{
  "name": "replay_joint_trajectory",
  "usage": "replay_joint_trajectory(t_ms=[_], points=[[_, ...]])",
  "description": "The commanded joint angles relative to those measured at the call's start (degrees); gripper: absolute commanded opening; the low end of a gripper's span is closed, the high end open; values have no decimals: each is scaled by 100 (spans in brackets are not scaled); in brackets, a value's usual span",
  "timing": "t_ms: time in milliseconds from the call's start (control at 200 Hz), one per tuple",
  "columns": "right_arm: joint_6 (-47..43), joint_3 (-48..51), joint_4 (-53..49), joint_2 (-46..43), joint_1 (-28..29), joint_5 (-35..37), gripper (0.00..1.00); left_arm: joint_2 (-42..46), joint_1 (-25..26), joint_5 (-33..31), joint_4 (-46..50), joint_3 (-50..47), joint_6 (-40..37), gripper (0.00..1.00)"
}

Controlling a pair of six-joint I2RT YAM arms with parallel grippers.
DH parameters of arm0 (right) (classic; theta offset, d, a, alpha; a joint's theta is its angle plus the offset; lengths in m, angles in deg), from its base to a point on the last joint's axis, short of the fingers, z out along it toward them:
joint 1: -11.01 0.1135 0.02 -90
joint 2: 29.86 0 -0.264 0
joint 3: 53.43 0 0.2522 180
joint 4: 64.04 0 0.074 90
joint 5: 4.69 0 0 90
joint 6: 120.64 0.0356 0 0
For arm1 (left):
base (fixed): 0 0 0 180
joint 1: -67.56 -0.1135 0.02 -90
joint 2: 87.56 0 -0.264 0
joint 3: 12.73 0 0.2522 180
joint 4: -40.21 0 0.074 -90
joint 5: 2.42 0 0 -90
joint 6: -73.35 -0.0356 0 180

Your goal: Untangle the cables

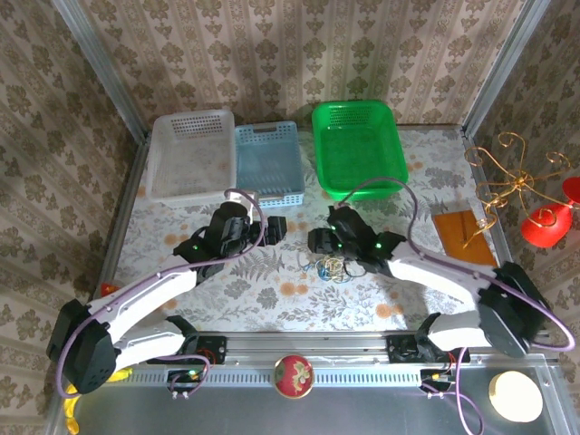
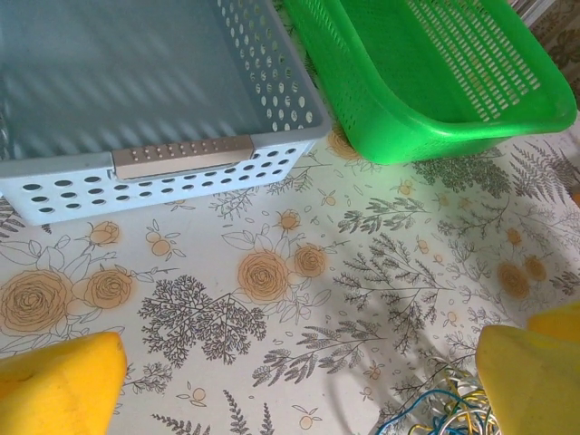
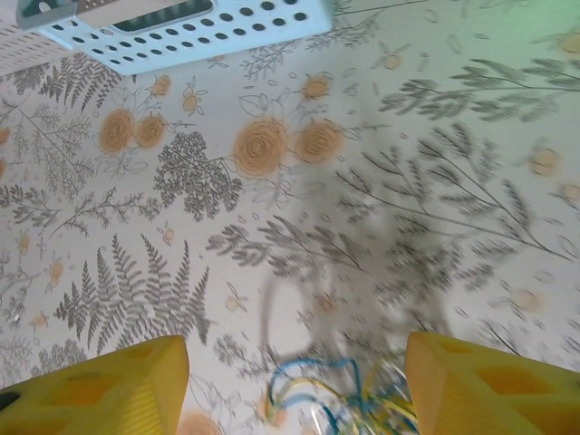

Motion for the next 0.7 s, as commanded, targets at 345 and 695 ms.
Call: replay_joint_trajectory(t_ms=[345,695], points=[[383,1404,-605,-1229,-12,-33,51,-98,22,123,78,66,57,100],[201,1122,64,-475,-19,-587,34,-214,24,269,161,120,142,100]])
